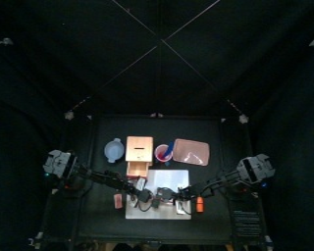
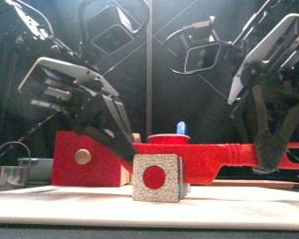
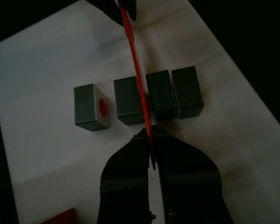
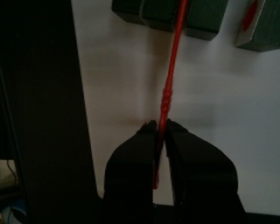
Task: Place sushi on board then cut the sushi with the knife then place the pieces on the plate
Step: Cut the sushi into 4 pieces
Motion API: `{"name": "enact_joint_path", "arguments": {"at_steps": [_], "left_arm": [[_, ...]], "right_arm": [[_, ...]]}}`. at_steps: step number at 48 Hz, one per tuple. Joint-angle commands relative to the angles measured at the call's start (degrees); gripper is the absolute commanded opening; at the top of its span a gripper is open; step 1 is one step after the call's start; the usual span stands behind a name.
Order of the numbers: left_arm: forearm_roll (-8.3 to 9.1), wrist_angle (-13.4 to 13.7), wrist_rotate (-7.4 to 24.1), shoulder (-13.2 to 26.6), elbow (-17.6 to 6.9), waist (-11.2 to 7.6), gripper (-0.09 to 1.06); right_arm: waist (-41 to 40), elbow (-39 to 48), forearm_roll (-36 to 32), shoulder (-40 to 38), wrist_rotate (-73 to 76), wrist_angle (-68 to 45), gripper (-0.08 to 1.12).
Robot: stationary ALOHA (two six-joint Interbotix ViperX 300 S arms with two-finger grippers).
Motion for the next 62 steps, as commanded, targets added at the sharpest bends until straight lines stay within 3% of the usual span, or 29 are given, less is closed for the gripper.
{"name": "enact_joint_path", "arguments": {"at_steps": [1, 23, 37, 47, 62], "left_arm": [[1.05, -0.3, 0.4, -3.9, -0.4, 0.79, 0.33], [1.05, -0.3, 0.4, -8.1, 0.4, -0.09, 0.33], [0.44, -0.4, 0.3, -6.2, 0.4, -2.72, 0.33], [-1.23, -0.4, 0.4, -4.6, 0.2, -2.90, 0.33], [-1.23, -0.3, 0.4, -3.7, 0.0, -3.16, 0.33]], "right_arm": [[0.4, -1.9, -0.9, -4.2, -0.4, 1.1, 0.36], [0.4, -4.2, -2.9, -5.4, -0.4, 3.9, 0.36], [1.8, -5.0, 0.1, -3.3, -0.4, 3.3, 0.36], [2.3, -5.4, 0.7, -2.5, -0.3, 3.0, 0.36], [2.5, -5.3, 1.1, -1.9, -0.3, 3.0, 0.36]]}}
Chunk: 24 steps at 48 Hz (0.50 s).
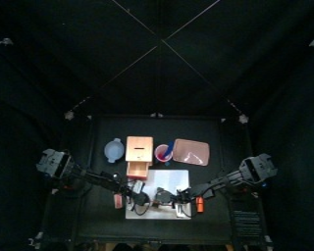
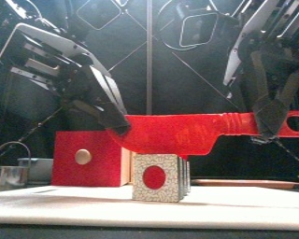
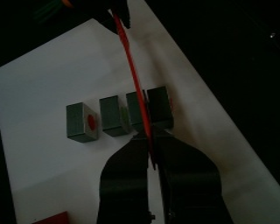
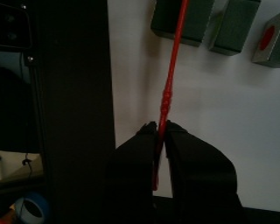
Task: Place sushi on board then cut the sushi with the knife then place the pieces on the plate
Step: Cut the sushi into 4 pieces
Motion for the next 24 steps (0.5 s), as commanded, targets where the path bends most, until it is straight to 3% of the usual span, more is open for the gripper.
{"name": "enact_joint_path", "arguments": {"at_steps": [1, 24], "left_arm": [[0.00, -0.3, 0.4, -0.4, -1.2, 0.00, 0.33], [-0.26, -0.4, 0.4, -0.2, -1.0, -0.35, 0.33]], "right_arm": [[1.0, -1.5, 0.7, -1.0, -0.3, -0.5, 0.36], [1.2, -1.6, 1.2, 0.1, -0.3, -0.5, 0.36]]}}
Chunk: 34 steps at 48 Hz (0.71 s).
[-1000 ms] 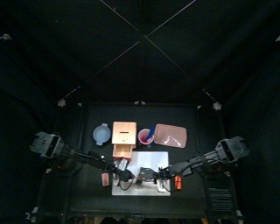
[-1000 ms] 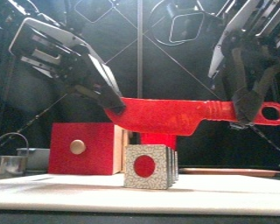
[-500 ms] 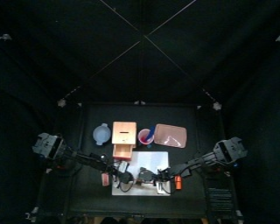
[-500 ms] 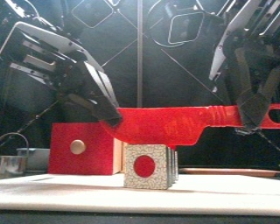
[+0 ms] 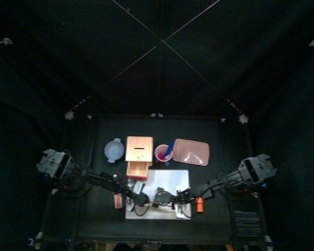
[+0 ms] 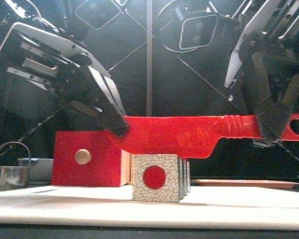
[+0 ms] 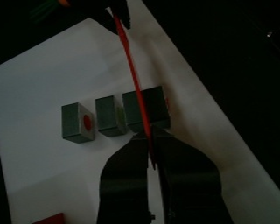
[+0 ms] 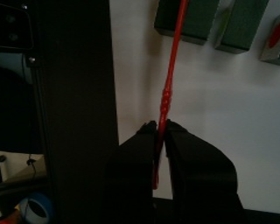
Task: Place sushi on board then cut the sushi with the knife then place the pieces on the plate
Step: Cut the sushi into 4 pieces
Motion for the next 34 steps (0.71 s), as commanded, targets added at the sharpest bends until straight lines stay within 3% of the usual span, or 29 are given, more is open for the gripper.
{"name": "enact_joint_path", "arguments": {"at_steps": [1, 15, 34], "left_arm": [[0.18, -0.3, 0.4, -0.4, -1.0, 0.26, 0.33], [0.18, -0.3, 0.4, 1.0, -0.9, 0.26, 0.33], [-1.23, -0.4, 0.4, 5.2, -1.8, -0.44, 0.33]], "right_arm": [[1.0, -1.5, 0.0, -0.8, -0.4, -0.3, 0.36], [1.0, -1.5, 0.3, 0.4, -0.4, -0.3, 0.36], [1.1, -2.4, 0.3, 4.1, -0.4, -1.7, 0.36]]}}
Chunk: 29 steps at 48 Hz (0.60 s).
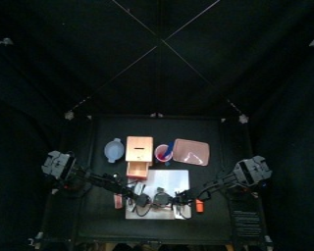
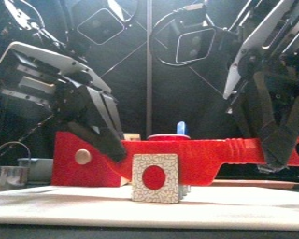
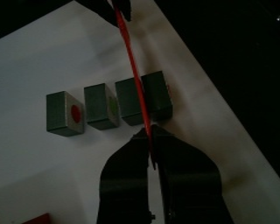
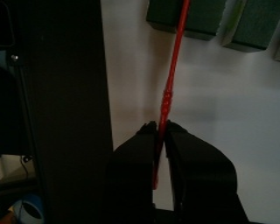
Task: Place sushi on board then cut the sushi with the knife then place the pieces on the plate
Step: Cut the sushi into 4 pieces
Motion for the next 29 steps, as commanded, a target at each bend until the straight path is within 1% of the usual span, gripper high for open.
{"name": "enact_joint_path", "arguments": {"at_steps": [1, 9, 15, 20, 25, 29], "left_arm": [[-0.09, -0.2, 0.4, 0.5, -1.2, -0.18, 0.33], [-0.62, -0.2, 0.4, 1.6, -1.7, -0.53, 0.33], [-0.70, 0.0, 0.4, 1.4, -1.9, -0.79, 0.33], [-0.70, 0.0, 0.4, 0.4, -2.0, -0.88, 0.33], [-0.53, 0.0, 0.5, -1.6, -1.8, -0.44, 0.33], [-0.44, 0.0, 0.5, -3.2, -1.5, -0.44, 0.33]], "right_arm": [[0.8, -1.5, 0.4, -0.1, -0.4, -0.5, 0.36], [1.4, -2.0, 0.4, 1.4, -0.4, -0.5, 0.36], [1.8, -2.6, 0.4, 1.5, -0.4, -0.4, 0.36], [1.9, -3.3, 0.0, 0.8, -0.4, 0.2, 0.36], [1.8, -3.4, -0.5, -0.5, -0.4, 1.5, 0.36], [1.5, -3.3, -1.3, -1.6, -0.4, 2.9, 0.36]]}}
